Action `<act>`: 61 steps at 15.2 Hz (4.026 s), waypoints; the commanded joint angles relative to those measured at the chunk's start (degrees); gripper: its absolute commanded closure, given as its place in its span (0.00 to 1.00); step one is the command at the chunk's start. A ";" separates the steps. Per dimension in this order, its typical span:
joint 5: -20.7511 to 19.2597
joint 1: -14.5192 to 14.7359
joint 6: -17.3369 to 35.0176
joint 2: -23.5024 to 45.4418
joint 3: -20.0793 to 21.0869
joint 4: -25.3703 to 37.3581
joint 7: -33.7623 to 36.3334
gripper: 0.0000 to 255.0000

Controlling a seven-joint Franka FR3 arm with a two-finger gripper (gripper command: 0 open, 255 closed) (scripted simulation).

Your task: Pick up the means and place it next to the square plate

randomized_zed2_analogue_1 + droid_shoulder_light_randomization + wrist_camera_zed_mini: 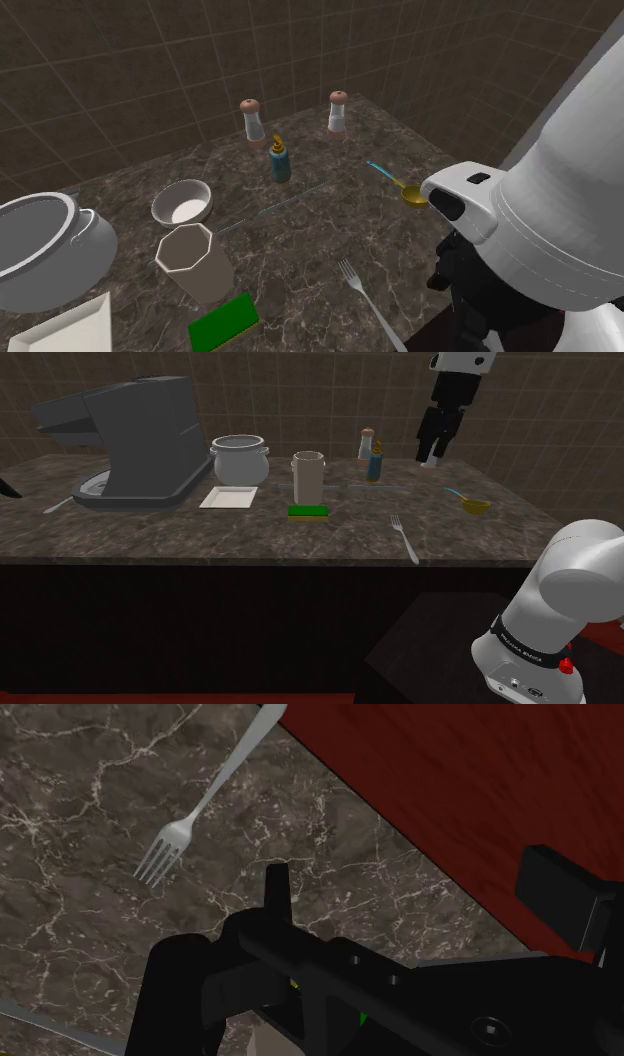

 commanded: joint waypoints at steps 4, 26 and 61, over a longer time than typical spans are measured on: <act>-2.40 -0.08 3.32 1.84 -3.78 -1.58 -6.53 0.00; -0.20 3.62 25.14 40.16 -28.90 13.45 -56.07 0.00; 19.55 -7.74 24.41 81.38 -24.99 49.51 -85.11 1.00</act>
